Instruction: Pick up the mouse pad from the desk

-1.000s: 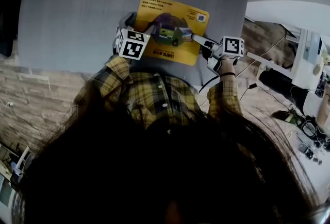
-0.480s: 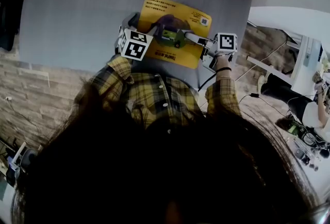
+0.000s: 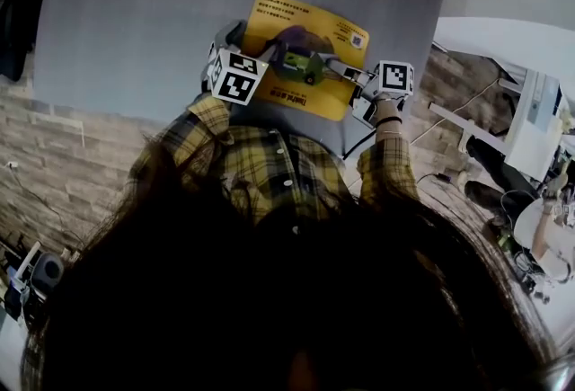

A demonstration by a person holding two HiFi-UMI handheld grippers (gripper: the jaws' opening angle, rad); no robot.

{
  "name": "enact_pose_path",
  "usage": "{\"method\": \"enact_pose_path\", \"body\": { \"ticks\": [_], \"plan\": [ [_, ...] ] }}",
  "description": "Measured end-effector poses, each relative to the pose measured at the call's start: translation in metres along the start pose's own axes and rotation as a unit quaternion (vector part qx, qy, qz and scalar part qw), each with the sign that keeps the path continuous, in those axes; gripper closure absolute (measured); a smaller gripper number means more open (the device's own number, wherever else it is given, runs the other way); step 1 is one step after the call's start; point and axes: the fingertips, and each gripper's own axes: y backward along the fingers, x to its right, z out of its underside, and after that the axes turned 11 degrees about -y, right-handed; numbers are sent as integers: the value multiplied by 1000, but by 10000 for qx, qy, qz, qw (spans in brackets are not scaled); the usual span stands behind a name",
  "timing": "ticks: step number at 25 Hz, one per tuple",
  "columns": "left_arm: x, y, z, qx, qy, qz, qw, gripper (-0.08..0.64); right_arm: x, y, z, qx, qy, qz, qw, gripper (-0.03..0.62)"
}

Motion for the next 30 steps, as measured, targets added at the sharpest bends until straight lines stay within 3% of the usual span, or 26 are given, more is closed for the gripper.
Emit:
{"method": "enact_pose_path", "body": {
  "ticks": [9,17,25,30],
  "plan": [
    [0,0,1,28,6,-22,10000,184,3,1,-1,21,-119,45,9999,578],
    [-1,0,2,59,39,-38,10000,184,-4,0,1,148,202,-110,9996,580],
    [-15,15,-2,207,644,-231,9974,188,-40,6,8,159,423,-690,9966,578],
    [-18,26,-10,344,627,-328,9969,189,-67,9,12,137,812,-852,9930,578]
  ]
}}
